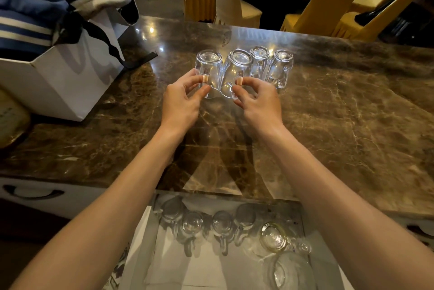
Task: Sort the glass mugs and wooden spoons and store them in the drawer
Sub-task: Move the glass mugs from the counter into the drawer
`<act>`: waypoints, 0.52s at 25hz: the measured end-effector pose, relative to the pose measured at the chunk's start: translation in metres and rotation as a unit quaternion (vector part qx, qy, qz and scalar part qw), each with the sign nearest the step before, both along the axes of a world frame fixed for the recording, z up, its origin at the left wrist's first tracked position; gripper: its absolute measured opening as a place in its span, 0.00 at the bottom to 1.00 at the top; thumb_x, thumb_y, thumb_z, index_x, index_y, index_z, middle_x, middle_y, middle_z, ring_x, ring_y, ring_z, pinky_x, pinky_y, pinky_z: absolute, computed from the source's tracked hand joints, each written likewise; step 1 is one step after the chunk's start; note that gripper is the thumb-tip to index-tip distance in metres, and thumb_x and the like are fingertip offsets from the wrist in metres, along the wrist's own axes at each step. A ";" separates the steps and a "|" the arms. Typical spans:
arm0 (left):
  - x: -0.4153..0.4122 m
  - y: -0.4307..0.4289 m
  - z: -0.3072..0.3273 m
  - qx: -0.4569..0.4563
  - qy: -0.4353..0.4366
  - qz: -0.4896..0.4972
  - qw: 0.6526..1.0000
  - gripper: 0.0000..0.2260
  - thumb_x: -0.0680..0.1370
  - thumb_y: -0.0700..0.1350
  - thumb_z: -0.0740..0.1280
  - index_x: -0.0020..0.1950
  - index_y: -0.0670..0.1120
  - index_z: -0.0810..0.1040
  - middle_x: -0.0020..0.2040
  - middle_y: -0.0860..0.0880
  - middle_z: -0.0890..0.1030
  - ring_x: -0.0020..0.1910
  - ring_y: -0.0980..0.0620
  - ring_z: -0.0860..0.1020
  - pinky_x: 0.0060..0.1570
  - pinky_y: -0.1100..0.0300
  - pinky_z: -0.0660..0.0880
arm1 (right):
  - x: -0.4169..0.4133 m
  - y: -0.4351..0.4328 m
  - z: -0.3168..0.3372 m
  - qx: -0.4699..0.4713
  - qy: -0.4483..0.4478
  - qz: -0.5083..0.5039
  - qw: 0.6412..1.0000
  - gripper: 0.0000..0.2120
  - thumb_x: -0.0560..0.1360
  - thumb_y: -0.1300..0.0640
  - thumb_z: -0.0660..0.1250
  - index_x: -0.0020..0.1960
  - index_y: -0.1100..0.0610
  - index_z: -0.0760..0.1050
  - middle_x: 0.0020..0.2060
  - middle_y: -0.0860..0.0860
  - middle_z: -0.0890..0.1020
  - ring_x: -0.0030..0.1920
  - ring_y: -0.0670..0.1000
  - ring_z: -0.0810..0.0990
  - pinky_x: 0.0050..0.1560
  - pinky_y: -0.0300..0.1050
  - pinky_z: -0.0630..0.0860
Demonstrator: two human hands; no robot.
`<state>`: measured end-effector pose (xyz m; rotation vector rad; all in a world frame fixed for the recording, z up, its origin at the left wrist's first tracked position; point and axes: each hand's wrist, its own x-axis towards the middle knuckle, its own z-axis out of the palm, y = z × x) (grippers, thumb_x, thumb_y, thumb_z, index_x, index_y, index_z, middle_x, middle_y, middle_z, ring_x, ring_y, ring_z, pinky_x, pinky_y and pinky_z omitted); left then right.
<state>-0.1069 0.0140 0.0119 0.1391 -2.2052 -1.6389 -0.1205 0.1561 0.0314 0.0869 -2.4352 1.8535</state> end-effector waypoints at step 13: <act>0.067 -0.010 0.014 0.026 0.009 0.012 1.000 0.15 0.75 0.38 0.69 0.61 0.42 0.78 0.67 0.49 0.74 0.63 0.56 0.74 0.61 0.64 0.72 | 0.067 0.005 0.014 0.004 0.009 0.036 0.999 0.07 0.76 0.60 0.67 0.52 0.60 0.79 0.51 0.49 0.83 0.49 0.46 0.83 0.54 0.50 0.80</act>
